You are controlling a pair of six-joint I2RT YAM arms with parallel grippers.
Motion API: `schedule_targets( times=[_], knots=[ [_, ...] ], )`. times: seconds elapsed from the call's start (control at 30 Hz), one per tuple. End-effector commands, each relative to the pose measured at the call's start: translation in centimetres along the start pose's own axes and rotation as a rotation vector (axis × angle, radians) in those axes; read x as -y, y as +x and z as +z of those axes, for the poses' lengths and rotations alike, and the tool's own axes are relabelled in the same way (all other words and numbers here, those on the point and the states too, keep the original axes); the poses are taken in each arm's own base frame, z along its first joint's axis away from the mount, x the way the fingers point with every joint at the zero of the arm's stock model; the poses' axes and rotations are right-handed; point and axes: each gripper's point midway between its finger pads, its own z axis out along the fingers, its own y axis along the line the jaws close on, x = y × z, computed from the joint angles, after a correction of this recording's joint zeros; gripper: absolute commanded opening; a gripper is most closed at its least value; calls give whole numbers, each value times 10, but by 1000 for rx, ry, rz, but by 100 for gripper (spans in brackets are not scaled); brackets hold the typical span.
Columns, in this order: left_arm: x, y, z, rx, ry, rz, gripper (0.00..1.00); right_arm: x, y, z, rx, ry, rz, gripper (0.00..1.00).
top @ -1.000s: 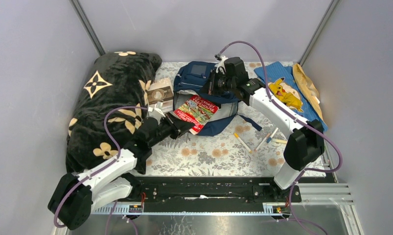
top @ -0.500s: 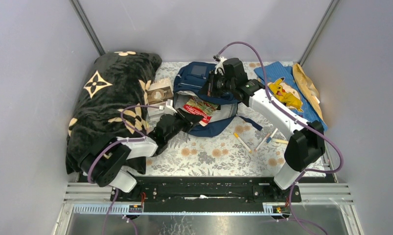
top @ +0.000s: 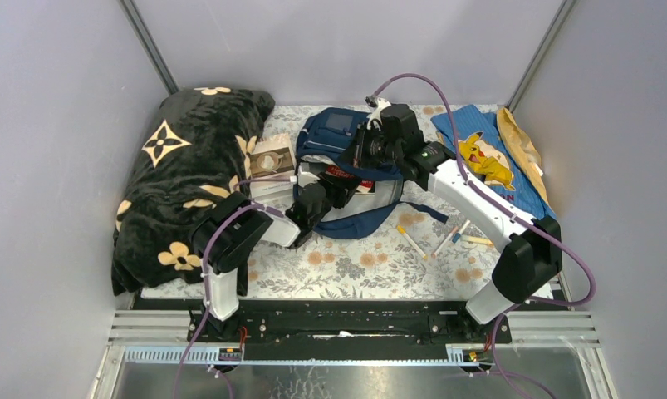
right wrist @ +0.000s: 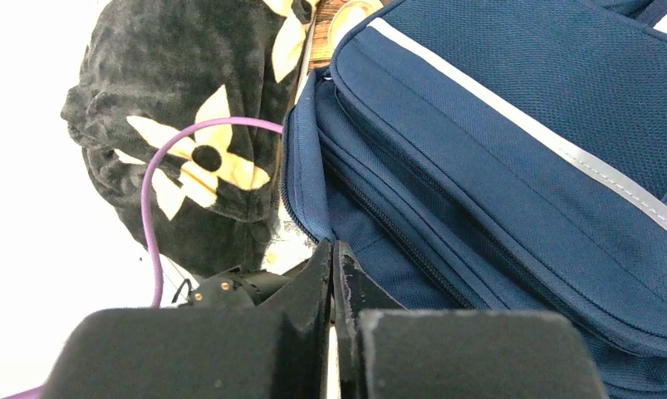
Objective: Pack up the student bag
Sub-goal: Place the book in the student bag.
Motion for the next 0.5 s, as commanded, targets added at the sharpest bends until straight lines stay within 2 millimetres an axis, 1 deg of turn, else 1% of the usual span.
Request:
schedule_targets(
  times=[0.0, 0.1, 0.2, 0.27, 0.33, 0.4, 0.43, 0.47],
  knots=[
    [35, -26, 15, 166, 111, -99, 0, -50, -40, -27, 145, -137, -21, 0],
    [21, -32, 22, 204, 69, -107, 0, -47, -40, -27, 156, -126, -17, 0],
    [15, -26, 28, 196, 54, -116, 0, -41, -38, -23, 159, -110, -8, 0],
    [5, -23, 34, 203, 21, -124, 0, -39, -37, -19, 152, -104, 0, 0],
    [-1, -20, 41, 195, 4, -155, 0, -39, -36, -18, 150, -104, 4, 0],
    [-7, -14, 43, 172, -4, -173, 0, -39, -37, -18, 153, -103, 4, 0],
    [-11, -11, 44, 162, -19, -179, 8, -38, -38, -18, 156, -97, 4, 0],
    [-15, -10, 43, 157, -31, -187, 21, -37, -38, -18, 156, -92, 3, 0]
  ],
)
